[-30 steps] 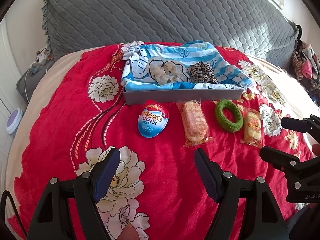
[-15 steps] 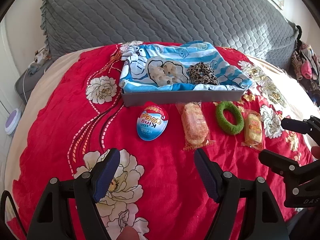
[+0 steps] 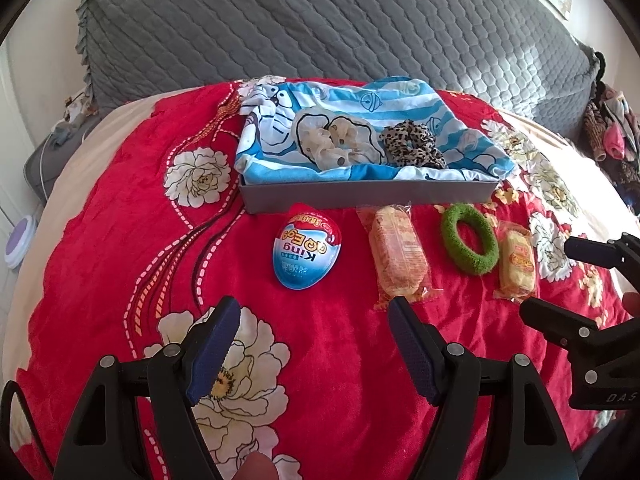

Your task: Organize objects

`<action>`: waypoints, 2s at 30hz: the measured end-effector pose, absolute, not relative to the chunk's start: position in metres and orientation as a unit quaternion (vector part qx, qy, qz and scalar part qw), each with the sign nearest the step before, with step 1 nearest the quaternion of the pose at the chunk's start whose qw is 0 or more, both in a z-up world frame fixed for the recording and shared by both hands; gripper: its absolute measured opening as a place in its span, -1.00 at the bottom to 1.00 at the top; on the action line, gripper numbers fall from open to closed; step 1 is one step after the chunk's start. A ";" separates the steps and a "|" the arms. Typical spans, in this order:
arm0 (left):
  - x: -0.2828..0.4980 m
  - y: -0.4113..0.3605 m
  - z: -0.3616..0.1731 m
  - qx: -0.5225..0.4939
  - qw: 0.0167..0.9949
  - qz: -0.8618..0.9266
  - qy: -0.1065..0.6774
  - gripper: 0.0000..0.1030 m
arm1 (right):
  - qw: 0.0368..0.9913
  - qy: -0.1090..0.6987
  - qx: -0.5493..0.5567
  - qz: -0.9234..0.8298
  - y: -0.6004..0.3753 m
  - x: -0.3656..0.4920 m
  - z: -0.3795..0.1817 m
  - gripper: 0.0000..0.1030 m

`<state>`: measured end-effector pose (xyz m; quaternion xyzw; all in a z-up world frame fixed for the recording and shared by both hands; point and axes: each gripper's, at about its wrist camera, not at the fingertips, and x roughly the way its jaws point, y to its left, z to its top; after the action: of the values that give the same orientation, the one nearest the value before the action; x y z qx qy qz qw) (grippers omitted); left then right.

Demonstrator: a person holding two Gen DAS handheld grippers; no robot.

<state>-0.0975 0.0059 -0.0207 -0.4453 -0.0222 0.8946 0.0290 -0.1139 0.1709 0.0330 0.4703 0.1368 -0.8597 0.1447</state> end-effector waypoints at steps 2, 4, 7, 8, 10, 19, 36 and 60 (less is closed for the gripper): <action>-0.100 0.005 -0.023 -0.446 0.029 0.894 -0.023 0.51 | 0.143 0.137 0.471 -0.859 0.170 -0.117 0.032 0.69; -0.103 0.004 -0.024 -0.448 0.029 0.893 -0.022 0.51 | 0.144 0.137 0.472 -0.859 0.169 -0.119 0.031 0.69; -0.108 0.004 -0.027 -0.449 0.030 0.893 -0.022 0.51 | 0.144 0.136 0.472 -0.859 0.169 -0.123 0.029 0.69; -0.109 0.004 -0.028 -0.448 0.030 0.893 -0.022 0.51 | 0.143 0.137 0.473 -0.859 0.169 -0.124 0.029 0.69; -0.111 0.004 -0.029 -0.449 0.032 0.893 -0.022 0.51 | 0.142 0.137 0.473 -0.859 0.169 -0.127 0.027 0.69; -0.121 0.002 -0.035 -0.450 0.034 0.892 -0.025 0.51 | 0.141 0.139 0.481 -0.854 0.166 -0.137 0.018 0.69; -0.139 -0.001 -0.053 -0.459 0.037 0.887 -0.031 0.51 | 0.133 0.143 0.487 -0.851 0.166 -0.152 0.007 0.69; -0.155 -0.005 -0.062 -0.462 0.038 0.885 -0.034 0.51 | 0.125 0.137 0.493 -0.850 0.166 -0.170 -0.005 0.69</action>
<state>-0.1550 -0.0051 -0.0625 -0.4621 -0.0342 0.8853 0.0382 -0.1700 0.1665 -0.0055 0.4931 0.1372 -0.8500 0.1246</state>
